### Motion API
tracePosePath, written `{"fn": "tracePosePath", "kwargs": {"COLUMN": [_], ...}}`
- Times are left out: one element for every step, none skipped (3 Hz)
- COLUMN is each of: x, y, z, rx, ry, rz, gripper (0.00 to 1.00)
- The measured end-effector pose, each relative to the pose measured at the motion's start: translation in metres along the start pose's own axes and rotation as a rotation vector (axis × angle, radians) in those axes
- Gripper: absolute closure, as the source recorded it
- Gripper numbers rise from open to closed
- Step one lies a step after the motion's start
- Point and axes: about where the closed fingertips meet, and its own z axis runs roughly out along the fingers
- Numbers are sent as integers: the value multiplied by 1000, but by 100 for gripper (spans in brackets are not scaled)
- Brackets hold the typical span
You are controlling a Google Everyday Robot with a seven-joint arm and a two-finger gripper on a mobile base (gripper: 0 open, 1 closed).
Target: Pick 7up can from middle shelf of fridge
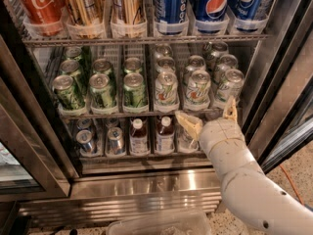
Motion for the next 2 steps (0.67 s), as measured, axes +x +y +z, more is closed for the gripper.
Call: {"fn": "tracePosePath", "kwargs": {"x": [2,3], "y": [-4,-9], "z": [3,5], "rx": [24,51], "ry": [-8,-7], "rz": [3,5], "gripper": [12,16]}}
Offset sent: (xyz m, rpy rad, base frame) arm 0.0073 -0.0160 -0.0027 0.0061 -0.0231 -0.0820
